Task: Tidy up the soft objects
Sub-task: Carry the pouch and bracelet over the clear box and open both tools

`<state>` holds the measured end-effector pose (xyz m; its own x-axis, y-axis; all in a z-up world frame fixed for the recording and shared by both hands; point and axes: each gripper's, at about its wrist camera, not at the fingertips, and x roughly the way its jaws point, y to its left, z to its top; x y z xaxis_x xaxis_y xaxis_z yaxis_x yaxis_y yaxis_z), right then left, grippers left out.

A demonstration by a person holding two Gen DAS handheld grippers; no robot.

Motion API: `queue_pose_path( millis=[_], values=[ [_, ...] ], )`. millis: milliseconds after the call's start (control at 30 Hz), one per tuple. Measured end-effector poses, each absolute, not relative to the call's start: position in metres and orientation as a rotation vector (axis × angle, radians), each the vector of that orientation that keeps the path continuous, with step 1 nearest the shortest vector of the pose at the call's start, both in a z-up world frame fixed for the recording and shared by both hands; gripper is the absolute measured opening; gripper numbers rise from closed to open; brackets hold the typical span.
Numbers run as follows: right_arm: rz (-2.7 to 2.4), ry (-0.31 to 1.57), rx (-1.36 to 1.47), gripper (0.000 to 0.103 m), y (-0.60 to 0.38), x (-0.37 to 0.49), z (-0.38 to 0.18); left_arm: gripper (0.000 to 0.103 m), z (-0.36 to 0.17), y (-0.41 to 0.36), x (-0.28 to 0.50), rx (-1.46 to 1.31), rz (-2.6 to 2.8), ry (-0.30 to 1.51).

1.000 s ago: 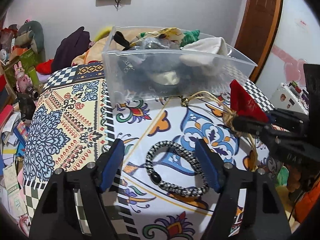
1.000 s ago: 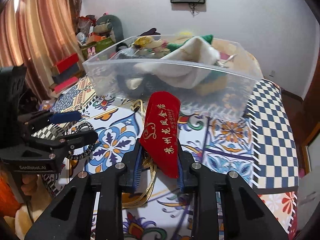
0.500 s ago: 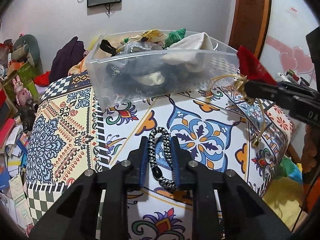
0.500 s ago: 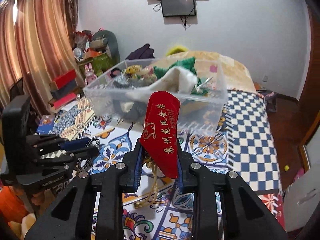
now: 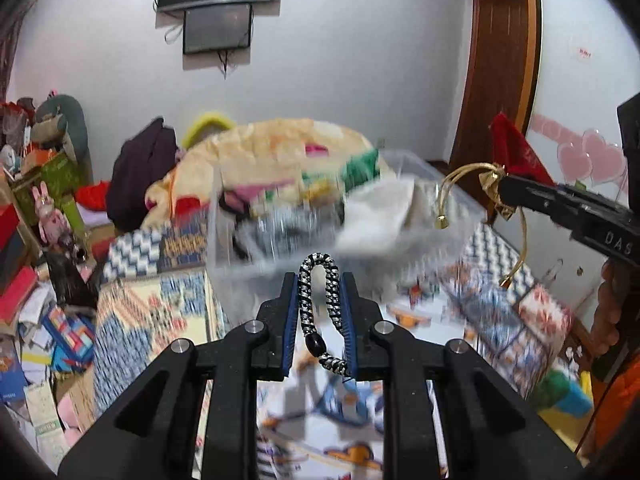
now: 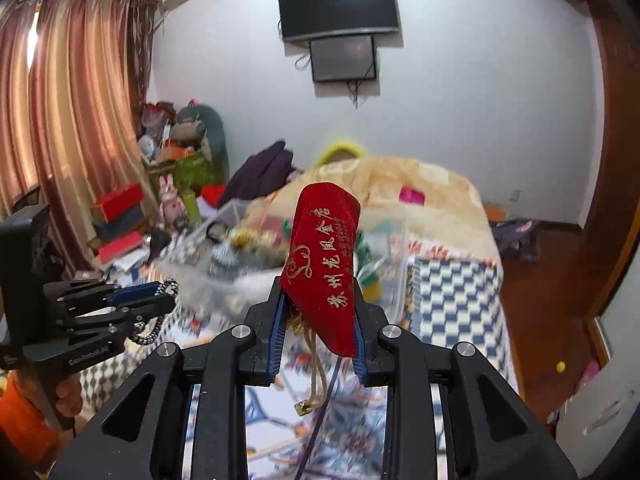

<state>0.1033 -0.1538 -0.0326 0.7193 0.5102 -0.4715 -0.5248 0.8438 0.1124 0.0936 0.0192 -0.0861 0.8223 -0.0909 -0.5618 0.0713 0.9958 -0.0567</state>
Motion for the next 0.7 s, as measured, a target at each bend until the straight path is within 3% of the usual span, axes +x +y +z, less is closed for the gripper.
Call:
queue_pose_path(
  millis=[333,700],
  values=[
    [0.552,0.426,-0.003,0.025,-0.141,0.131,-0.007,0.02,-0.046,0.022,0.13,-0.039,-0.085,0.511],
    [0.501,0.562,-0.06,0.025,-0.128,0.161,-0.058,0.02,-0.084,0.025,0.173,-0.034,-0.03,0.595]
  ],
)
